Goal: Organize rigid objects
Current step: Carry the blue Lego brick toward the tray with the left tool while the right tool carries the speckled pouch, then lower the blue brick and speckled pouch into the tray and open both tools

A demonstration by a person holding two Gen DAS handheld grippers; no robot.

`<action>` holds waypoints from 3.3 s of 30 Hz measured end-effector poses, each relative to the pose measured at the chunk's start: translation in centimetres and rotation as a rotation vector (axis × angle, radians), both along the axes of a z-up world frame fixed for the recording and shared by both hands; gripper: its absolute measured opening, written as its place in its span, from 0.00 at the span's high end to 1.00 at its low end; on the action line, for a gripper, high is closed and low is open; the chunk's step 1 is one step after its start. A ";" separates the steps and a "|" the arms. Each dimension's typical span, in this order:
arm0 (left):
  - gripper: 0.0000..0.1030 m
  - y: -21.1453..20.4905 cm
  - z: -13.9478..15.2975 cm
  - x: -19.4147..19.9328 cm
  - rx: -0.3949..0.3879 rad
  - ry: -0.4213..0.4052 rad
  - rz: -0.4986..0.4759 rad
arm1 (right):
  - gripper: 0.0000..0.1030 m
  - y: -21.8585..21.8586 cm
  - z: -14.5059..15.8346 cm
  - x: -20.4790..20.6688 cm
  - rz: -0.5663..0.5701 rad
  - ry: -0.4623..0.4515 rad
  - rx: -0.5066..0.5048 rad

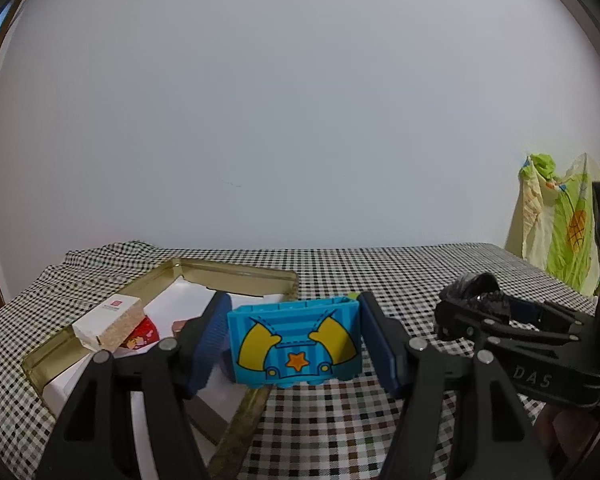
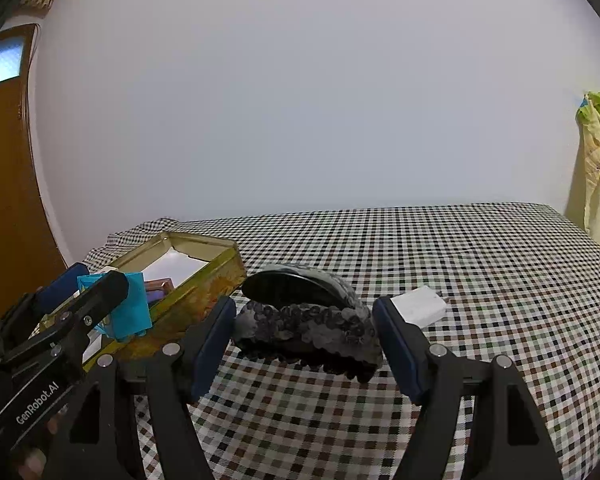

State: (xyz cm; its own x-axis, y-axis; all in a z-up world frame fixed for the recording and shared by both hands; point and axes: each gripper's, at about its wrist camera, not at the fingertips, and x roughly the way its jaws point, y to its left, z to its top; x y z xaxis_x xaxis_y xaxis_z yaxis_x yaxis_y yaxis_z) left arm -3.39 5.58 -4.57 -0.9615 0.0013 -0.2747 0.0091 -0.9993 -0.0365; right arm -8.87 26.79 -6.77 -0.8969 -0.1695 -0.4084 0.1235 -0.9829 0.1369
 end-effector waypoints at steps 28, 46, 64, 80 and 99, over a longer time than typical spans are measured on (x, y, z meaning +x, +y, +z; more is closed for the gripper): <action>0.37 -4.8 0.0 0.8 0.026 0.009 0.077 | 0.29 -4.1 0.3 0.3 0.093 -0.017 0.023; 0.37 -7.1 0.0 1.5 0.041 0.020 0.119 | 0.29 -7.3 0.2 0.0 0.154 -0.032 0.053; 0.37 -8.7 0.1 2.2 0.055 0.018 0.152 | 0.29 -9.0 0.3 -0.4 0.198 -0.042 0.064; 0.37 -12.7 1.1 1.6 0.027 -0.053 0.199 | 0.29 -10.8 0.8 -2.4 0.271 -0.059 0.053; 0.37 -14.9 0.5 -3.2 -0.016 -0.252 0.217 | 0.29 -16.3 2.2 -5.3 0.412 -0.157 0.118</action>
